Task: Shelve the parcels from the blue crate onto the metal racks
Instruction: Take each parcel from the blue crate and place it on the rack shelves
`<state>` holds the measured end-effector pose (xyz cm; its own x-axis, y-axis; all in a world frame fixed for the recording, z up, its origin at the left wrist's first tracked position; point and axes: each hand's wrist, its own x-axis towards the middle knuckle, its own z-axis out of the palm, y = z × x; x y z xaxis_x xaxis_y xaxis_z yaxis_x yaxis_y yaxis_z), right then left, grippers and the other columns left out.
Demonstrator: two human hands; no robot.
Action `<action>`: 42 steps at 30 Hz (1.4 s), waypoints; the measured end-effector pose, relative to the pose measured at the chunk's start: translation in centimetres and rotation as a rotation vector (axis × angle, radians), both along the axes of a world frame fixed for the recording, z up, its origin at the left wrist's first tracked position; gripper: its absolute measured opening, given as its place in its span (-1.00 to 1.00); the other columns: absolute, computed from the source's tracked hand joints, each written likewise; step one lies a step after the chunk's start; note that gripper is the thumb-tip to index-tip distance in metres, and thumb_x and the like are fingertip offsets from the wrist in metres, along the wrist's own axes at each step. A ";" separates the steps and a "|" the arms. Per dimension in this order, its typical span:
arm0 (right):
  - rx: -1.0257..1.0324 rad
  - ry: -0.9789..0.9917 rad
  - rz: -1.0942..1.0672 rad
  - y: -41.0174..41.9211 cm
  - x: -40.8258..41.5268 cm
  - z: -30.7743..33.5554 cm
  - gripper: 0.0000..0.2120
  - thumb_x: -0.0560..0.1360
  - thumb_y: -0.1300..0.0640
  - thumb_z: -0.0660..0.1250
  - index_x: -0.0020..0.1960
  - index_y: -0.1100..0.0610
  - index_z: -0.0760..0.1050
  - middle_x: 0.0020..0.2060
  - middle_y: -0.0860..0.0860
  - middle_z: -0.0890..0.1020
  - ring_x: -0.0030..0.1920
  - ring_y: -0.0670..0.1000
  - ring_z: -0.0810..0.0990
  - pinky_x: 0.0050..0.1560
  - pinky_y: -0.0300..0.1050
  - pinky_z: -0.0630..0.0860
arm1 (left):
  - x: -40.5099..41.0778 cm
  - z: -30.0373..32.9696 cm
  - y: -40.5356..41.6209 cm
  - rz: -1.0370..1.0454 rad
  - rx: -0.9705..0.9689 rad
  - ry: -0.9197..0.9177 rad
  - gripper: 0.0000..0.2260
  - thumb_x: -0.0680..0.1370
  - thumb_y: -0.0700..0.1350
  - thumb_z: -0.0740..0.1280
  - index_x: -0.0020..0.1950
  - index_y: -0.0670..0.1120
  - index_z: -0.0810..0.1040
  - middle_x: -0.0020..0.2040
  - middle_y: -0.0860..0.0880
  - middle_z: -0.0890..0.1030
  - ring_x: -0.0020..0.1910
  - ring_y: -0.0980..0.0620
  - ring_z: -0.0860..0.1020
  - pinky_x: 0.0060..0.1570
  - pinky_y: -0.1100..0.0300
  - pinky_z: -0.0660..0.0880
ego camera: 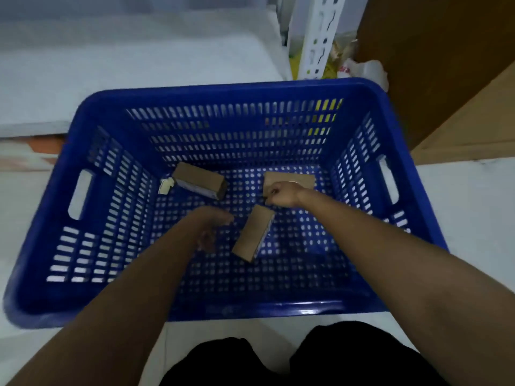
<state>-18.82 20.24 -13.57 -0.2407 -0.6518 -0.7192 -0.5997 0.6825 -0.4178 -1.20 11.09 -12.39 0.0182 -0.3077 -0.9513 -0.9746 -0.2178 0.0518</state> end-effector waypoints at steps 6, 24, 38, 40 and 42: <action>0.136 -0.005 0.172 -2.5 1.0 -3.5 -0.47 0.64 -0.09 0.14 0.52 0.14 0.25 0.44 0.09 0.36 0.17 0.09 0.47 0.08 -0.04 0.41 | -0.7 -2.8 -1.2 0.070 0.248 -0.048 -0.27 0.58 0.22 0.18 0.59 -0.07 -0.06 0.53 -0.28 0.16 0.34 -0.37 0.39 0.10 -0.23 0.46; -0.129 -0.148 -0.435 -1.1 -0.1 4.7 -0.78 0.58 -0.02 0.24 0.06 0.10 0.29 -0.10 0.09 0.54 -0.26 0.03 0.56 -0.35 -0.12 0.58 | -0.8 2.2 -1.4 0.419 0.006 0.197 -0.60 0.60 0.14 0.21 0.27 -0.13 0.33 0.14 -0.15 0.50 -0.09 -0.09 0.48 -0.33 0.11 0.38; -0.147 -0.478 -0.735 3.9 1.1 40.4 -0.56 0.36 -0.08 0.44 0.09 0.19 0.48 -0.12 0.11 0.57 -0.15 0.07 0.57 -0.22 -0.07 0.51 | 1.1 40.0 0.0 0.534 0.059 0.426 -0.40 0.48 -0.27 0.43 0.47 -0.16 0.29 0.44 -0.13 0.33 0.35 -0.21 0.40 0.28 -0.11 0.44; -0.180 -0.504 -0.727 4.5 0.7 46.8 -0.52 0.35 -0.03 0.47 0.13 0.24 0.50 -0.14 0.11 0.55 -0.14 0.06 0.55 -0.17 -0.05 0.52 | 1.4 46.7 0.4 0.574 0.052 0.499 -0.46 0.50 -0.21 0.42 0.44 -0.19 0.33 0.41 -0.16 0.36 0.25 -0.24 0.45 0.05 -0.13 0.54; -0.248 -0.519 -0.713 4.7 0.2 53.3 -0.54 0.37 0.05 0.49 0.16 0.28 0.51 -0.14 0.11 0.56 -0.13 0.05 0.56 -0.14 -0.08 0.53 | 1.6 53.3 0.3 0.622 0.055 0.574 -0.60 0.51 -0.13 0.40 0.30 -0.22 0.43 0.28 -0.16 0.46 0.06 -0.20 0.50 -0.19 -0.07 0.54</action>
<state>-18.61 24.97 39.78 -0.3309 -0.6231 -0.7088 0.2337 0.6736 -0.7012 0.43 11.35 40.96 -0.3217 -0.3546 -0.8780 -0.5018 -0.7224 0.4756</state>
